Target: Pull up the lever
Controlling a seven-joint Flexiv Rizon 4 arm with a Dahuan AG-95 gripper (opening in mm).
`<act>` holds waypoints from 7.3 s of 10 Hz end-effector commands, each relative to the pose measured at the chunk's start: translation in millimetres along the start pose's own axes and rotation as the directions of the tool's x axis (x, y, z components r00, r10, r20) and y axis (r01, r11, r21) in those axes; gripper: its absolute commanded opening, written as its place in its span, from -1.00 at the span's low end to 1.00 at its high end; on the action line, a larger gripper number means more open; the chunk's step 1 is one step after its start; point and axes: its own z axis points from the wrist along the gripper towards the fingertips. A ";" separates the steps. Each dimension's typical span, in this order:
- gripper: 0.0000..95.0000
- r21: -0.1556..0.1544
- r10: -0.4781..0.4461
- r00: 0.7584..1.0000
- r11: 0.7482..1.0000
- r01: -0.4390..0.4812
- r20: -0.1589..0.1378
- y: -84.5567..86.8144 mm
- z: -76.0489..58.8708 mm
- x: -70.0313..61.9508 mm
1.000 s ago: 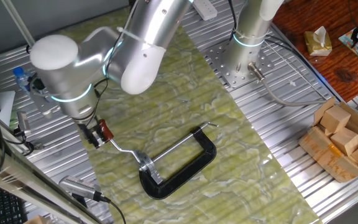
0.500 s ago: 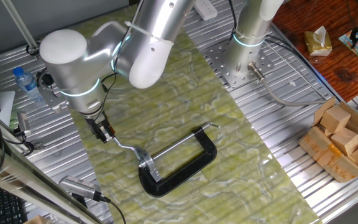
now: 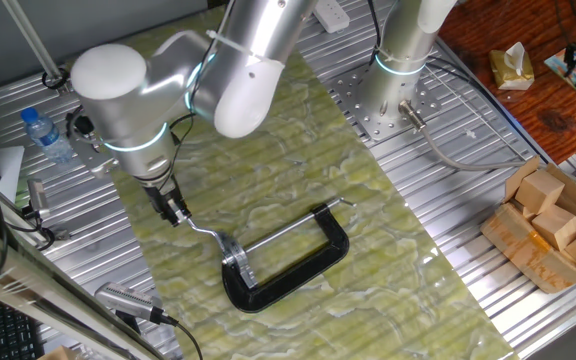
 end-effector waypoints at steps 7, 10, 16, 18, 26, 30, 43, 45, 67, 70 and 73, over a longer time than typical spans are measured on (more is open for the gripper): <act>-1.00 -0.010 0.008 1.000 1.000 -0.008 -0.005 2.4 6.2 21.6; -1.00 -0.011 0.009 1.000 1.000 -0.009 -0.015 3.7 6.6 27.9; -1.00 0.014 -0.126 0.989 0.992 0.127 -0.075 -37.1 -26.2 -16.6; -1.00 -0.013 -0.221 0.971 0.975 0.221 -0.090 -73.4 -28.0 -27.7; -1.00 -0.229 -0.294 0.952 0.936 0.268 -0.090 -142.7 -5.7 2.9; -1.00 -0.367 -0.186 0.975 0.921 0.130 -0.123 -137.0 8.2 20.7; -1.00 -0.506 -0.025 0.981 0.859 -0.079 -0.194 -106.4 9.4 53.1; -1.00 -0.503 -0.060 0.983 0.864 -0.037 -0.175 -108.9 6.7 48.5; 0.20 -0.562 -0.014 0.955 0.811 -0.161 -0.295 -124.6 -42.9 24.2; 0.20 -0.568 0.012 0.950 0.799 -0.197 -0.312 -114.6 -47.3 25.6; 0.20 -0.573 0.035 0.949 0.790 -0.218 -0.313 -102.8 -41.6 30.5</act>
